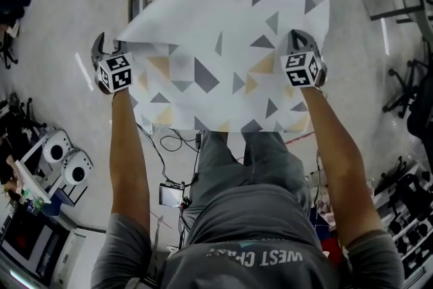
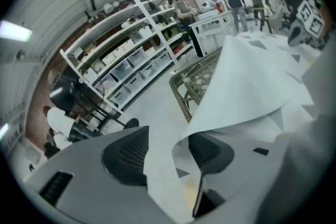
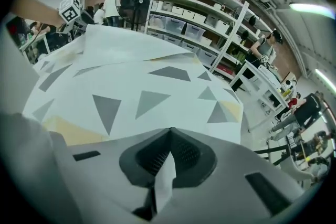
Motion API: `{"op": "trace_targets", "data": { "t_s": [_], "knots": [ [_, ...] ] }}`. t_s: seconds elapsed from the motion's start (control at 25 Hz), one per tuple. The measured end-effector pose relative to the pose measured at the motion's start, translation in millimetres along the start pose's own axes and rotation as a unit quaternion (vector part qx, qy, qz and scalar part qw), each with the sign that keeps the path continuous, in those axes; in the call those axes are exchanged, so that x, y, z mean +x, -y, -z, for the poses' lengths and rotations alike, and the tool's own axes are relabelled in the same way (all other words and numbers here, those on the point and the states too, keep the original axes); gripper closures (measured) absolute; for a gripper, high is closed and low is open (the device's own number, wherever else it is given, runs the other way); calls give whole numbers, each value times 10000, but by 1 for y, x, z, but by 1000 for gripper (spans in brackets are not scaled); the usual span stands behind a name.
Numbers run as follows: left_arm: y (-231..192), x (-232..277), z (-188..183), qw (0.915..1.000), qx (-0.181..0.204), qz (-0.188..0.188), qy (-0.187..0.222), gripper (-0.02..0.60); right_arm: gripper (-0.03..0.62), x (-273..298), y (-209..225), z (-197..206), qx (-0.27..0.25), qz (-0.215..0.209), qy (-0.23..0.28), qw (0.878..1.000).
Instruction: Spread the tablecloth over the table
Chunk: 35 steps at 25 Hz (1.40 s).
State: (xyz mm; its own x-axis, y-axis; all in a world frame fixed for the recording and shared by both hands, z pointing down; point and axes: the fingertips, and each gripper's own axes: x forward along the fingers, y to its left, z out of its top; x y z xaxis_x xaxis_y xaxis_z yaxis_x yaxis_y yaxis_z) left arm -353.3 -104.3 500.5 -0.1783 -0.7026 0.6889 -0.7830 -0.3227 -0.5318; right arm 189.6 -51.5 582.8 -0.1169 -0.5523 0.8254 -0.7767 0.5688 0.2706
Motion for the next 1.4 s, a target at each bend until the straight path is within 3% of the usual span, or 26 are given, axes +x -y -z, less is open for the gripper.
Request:
{"op": "trace_targets", "data": {
  "t_s": [0.08,0.12,0.16,0.2,0.24,0.28,0.32,0.36,0.4,0.44,0.48,0.52,0.56,0.6,0.64,0.72,0.8,1.08,1.16,1.24,1.32,1.4],
  "knots": [
    [-7,12,4,9936,-1071,361,-75,345,606,0,0,1,55,-158,30,9999],
    [-9,21,10,9800,-1889,611,-164,333,606,0,-1,0,80,-219,37,9997],
    [-10,31,20,9550,-2829,845,-269,319,606,0,-1,-1,94,-267,30,9996],
    [-10,40,32,9211,-3741,1007,-378,307,607,1,-1,-1,102,-305,7,9995],
    [-9,46,44,8881,-4441,1084,-470,307,606,1,-2,-1,114,-339,-27,9994],
    [-8,49,53,8692,-4794,1096,-521,308,606,2,-3,0,134,-371,-51,9992],
    [-6,46,56,8715,-4758,1062,-524,308,606,2,-3,1,160,-402,-57,9990],
    [-3,38,55,8930,-4364,984,-490,308,606,2,-2,1,189,-429,-53,9989],
    [0,27,50,9259,-3652,866,-428,308,606,1,-2,1,220,-452,-43,9987],
    [6,13,41,9603,-2669,740,-340,311,606,1,-1,2,254,-468,-31,9986],
    [16,-1,29,9858,-1524,669,-224,323,606,1,0,3,287,-475,-19,9985],
    [32,-14,15,9965,-417,718,-87,369,606,1,0,3,310,-470,-2,9984],
    [52,-25,3,9949,474,892,45,436,606,1,1,3,319,-451,24,9985],
    [72,-33,-6,9874,1085,1147,123,496,606,0,2,2,316,-423,56,9986],
    [91,-36,-10,9789,1440,1448,88,520,606,0,3,1,312,-393,87,9987],
    [116,-33,-3,9651,1601,2046,-336,520,606,-1,3,-1,313,-341,136,9988],
    [120,-23,4,9606,1487,2225,-751,520,606,0,2,0,338,-315,166,9988],
    [107,10,-13,9706,1374,1796,-820,517,606,0,1,0,366,-311,247,9985],
    [100,14,-18,9786,993,1646,-729,517,606,0,1,1,350,-315,278,9985],
    [91,16,-18,9865,360,1461,-651,517,606,0,2,2,353,-315,283,9985],
    [83,19,-7,9883,-170,1306,-763,515,606,0,2,2,359,-326,298,9984],
    [82,23,6,9878,-418,1231,-853,508,606,-1,1,3,350,-346,310,9983]
  ]
}}
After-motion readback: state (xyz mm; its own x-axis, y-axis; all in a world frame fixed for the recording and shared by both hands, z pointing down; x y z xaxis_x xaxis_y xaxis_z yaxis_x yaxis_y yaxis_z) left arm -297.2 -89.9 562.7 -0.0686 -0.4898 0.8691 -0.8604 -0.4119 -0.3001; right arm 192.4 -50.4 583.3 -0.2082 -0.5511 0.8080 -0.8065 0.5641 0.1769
